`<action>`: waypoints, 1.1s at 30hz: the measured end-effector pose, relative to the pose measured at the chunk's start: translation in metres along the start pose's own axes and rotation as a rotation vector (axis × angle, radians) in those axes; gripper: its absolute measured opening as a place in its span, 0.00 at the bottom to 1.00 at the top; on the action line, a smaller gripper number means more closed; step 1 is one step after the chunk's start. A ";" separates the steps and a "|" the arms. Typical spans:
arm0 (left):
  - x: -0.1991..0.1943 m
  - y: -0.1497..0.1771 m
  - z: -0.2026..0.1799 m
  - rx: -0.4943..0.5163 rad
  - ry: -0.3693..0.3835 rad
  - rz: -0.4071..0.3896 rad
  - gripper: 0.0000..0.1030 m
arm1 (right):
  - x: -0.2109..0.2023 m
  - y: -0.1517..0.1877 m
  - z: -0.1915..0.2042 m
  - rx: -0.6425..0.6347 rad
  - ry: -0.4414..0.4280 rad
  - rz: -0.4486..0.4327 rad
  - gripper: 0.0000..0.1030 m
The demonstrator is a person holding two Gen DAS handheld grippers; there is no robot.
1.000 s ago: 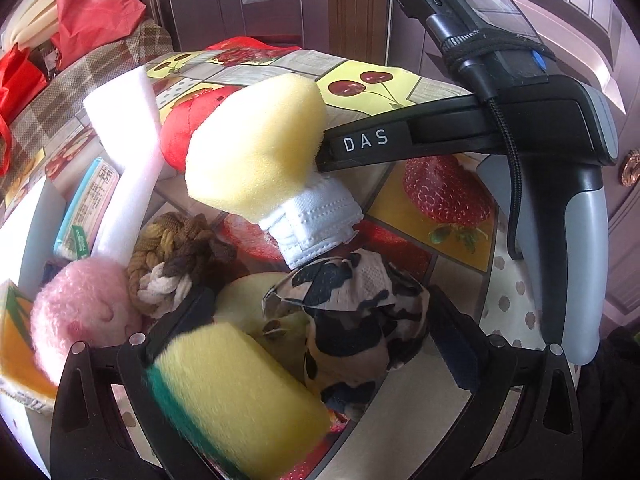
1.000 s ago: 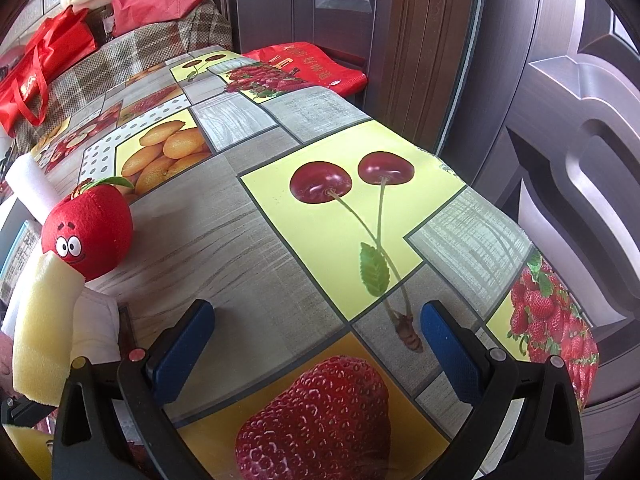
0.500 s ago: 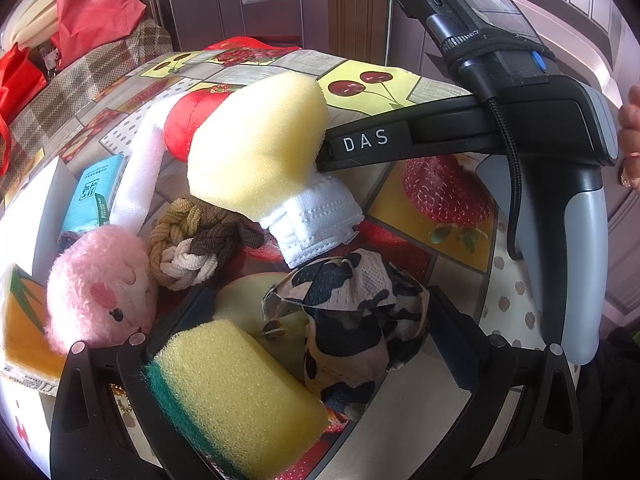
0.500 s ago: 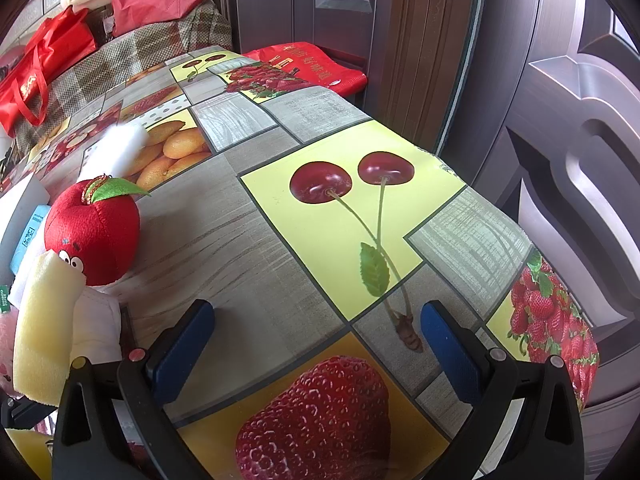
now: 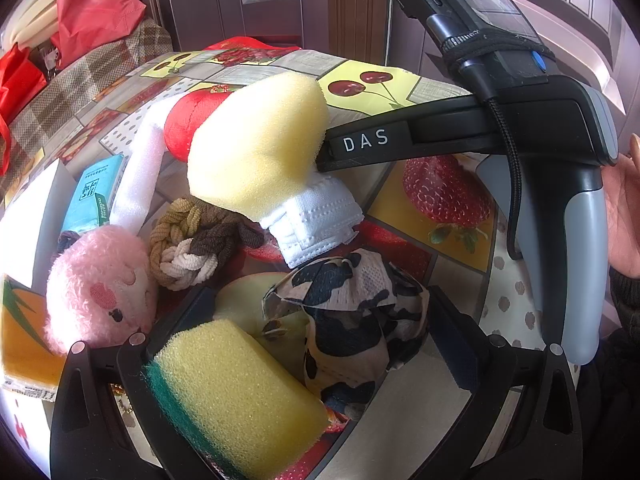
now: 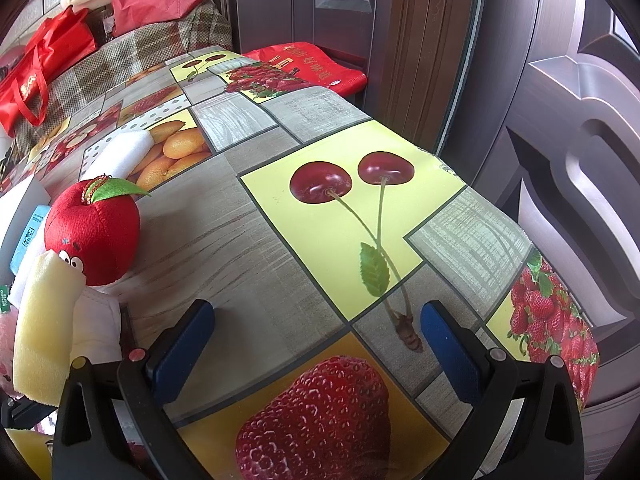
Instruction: Organize soft objects
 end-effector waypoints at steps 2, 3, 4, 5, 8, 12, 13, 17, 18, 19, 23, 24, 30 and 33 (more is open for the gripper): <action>0.000 0.000 0.000 0.000 0.000 0.000 0.99 | 0.000 0.000 0.000 0.000 0.000 0.000 1.00; 0.000 0.000 0.000 0.000 0.000 0.000 0.99 | 0.000 0.000 0.000 0.000 0.000 0.000 1.00; 0.000 0.000 0.000 0.000 0.000 0.000 0.99 | 0.000 0.000 0.001 0.000 0.000 0.000 1.00; 0.000 0.000 0.000 0.000 0.000 0.000 0.99 | 0.000 0.000 0.001 0.000 0.000 0.000 1.00; 0.000 0.000 0.000 0.000 0.000 0.000 0.99 | 0.000 0.000 0.002 0.000 0.000 0.000 1.00; 0.000 0.000 0.000 0.000 0.000 0.000 0.99 | 0.000 0.001 0.003 -0.001 0.001 0.000 1.00; 0.000 0.000 0.000 0.000 0.000 0.000 0.99 | 0.001 0.001 0.004 -0.001 0.002 0.000 1.00; 0.000 0.000 0.001 0.000 0.000 0.000 0.99 | 0.000 -0.001 0.001 -0.001 0.001 0.000 1.00; 0.000 0.000 0.000 0.000 0.000 0.000 0.99 | 0.000 -0.001 0.001 0.000 0.001 0.000 1.00; 0.000 0.000 0.000 0.000 0.000 0.000 0.99 | 0.000 -0.001 0.001 0.000 0.001 0.000 1.00; 0.000 0.000 0.000 0.000 0.000 0.000 0.99 | 0.000 -0.001 0.001 0.001 0.001 -0.001 1.00; 0.000 0.000 0.000 0.000 0.000 0.000 0.99 | 0.000 -0.001 0.002 0.000 0.002 -0.001 1.00; -0.001 0.000 -0.001 0.001 -0.002 0.000 0.99 | 0.001 -0.001 0.003 0.000 0.004 -0.003 1.00; -0.001 -0.001 -0.002 0.000 -0.003 -0.002 0.99 | 0.001 -0.002 0.003 0.006 0.002 -0.003 1.00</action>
Point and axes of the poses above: each gripper's, at about its wrist camera, not at the fingertips, and x roughly the way its jaws point, z to its left, y to its underside, the point moved 6 cm from there along x, roughly the way its jaws point, and after that the axes turned 5 degrees about -x, right-handed, at the moved point
